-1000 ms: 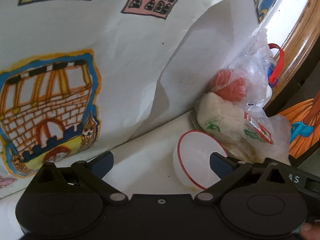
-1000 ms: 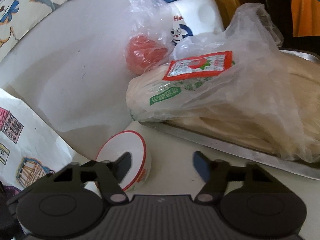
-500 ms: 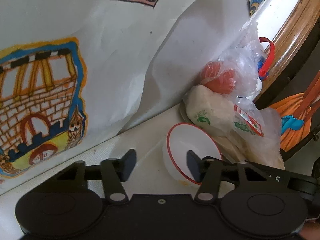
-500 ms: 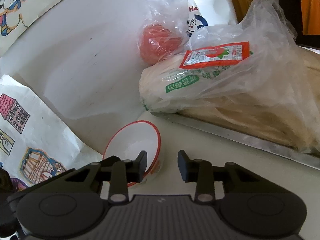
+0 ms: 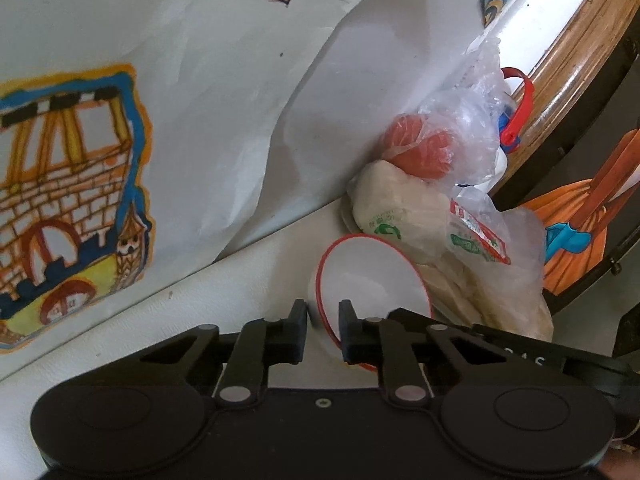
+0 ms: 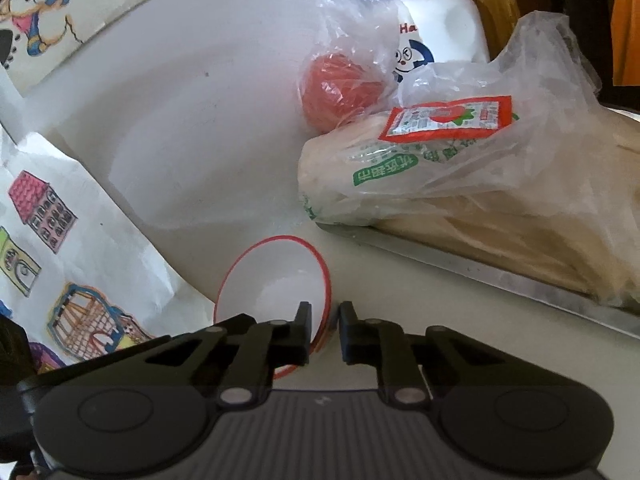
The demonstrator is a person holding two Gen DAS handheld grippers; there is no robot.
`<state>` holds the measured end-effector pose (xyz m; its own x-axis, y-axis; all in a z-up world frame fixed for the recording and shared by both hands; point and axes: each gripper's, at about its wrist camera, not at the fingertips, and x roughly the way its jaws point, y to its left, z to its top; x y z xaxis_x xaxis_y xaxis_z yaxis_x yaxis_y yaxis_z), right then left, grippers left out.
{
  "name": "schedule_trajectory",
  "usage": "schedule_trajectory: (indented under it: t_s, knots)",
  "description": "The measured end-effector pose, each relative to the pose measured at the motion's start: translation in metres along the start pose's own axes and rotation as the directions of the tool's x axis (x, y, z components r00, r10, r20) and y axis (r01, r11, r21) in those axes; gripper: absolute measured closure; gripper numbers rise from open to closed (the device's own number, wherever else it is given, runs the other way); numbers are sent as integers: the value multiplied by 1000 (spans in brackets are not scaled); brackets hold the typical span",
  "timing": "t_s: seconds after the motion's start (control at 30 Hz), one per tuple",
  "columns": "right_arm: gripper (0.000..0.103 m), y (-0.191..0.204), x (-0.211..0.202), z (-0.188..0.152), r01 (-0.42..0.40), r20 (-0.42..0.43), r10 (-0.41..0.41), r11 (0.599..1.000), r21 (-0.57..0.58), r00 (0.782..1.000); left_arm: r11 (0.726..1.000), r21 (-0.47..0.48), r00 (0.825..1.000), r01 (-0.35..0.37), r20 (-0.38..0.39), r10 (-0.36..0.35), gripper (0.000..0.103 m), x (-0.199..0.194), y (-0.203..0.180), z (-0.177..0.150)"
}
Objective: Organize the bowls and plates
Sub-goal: 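Lift the second white bowl with both tools and carry it toward the steel bowl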
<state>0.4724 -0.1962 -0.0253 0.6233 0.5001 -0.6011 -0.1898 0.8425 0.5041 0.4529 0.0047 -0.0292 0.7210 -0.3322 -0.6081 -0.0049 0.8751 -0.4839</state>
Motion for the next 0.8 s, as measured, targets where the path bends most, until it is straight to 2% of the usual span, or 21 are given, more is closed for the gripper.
schedule_trajectory:
  t_s: [0.17, 0.37, 0.57, 0.8]
  knots:
    - [89, 12, -39, -1, 16, 37, -15, 999, -30, 999, 1000, -11, 1000, 25, 6, -25, 89, -17, -6, -1]
    - [89, 36, -105, -16, 3, 82, 2, 998, -59, 997, 997, 6, 996, 83, 33, -83, 89, -71, -23, -8]
    - [89, 57, -169, -51, -40, 95, 45, 997, -59, 994, 993, 38, 991, 112, 69, -114, 89, -148, -38, -28]
    - [88, 73, -227, -112, -63, 87, 70, 995, -75, 994, 991, 92, 994, 93, 52, -98, 89, -222, -46, -82]
